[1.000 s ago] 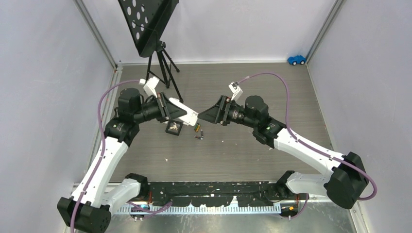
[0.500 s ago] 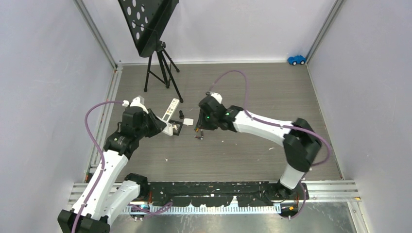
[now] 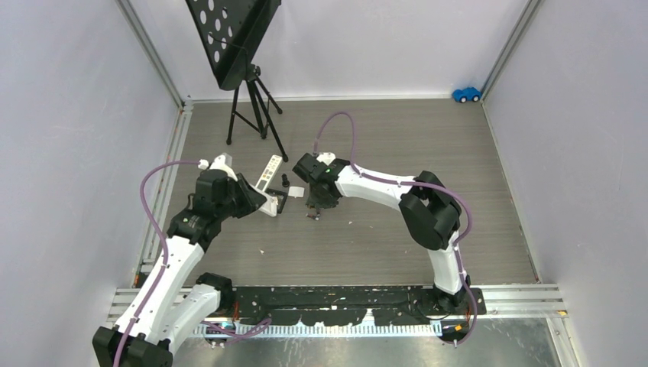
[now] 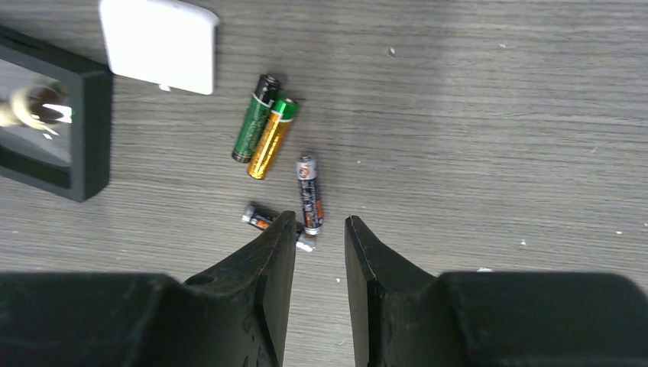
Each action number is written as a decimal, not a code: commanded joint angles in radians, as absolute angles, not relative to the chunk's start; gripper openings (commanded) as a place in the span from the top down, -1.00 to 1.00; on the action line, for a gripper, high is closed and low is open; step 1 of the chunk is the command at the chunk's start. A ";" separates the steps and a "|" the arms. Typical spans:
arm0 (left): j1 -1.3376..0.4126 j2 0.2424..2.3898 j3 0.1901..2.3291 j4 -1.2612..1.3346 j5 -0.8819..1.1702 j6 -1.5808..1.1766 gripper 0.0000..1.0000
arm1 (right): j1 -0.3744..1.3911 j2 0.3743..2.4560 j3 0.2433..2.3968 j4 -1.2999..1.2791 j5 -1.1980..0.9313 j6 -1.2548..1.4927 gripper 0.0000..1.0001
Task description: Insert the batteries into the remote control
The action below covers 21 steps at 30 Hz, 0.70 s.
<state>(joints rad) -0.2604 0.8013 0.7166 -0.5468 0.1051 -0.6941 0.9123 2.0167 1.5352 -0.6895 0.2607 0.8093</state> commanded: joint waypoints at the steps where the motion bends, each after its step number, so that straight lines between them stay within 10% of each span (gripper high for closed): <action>1: -0.259 0.804 0.715 -0.472 0.132 -0.682 1.00 | 0.914 2.042 1.575 -0.737 0.257 0.751 0.29; 21: -0.259 0.822 0.721 -0.458 0.161 -0.686 1.00 | 0.891 2.103 1.584 -0.681 0.248 0.689 0.39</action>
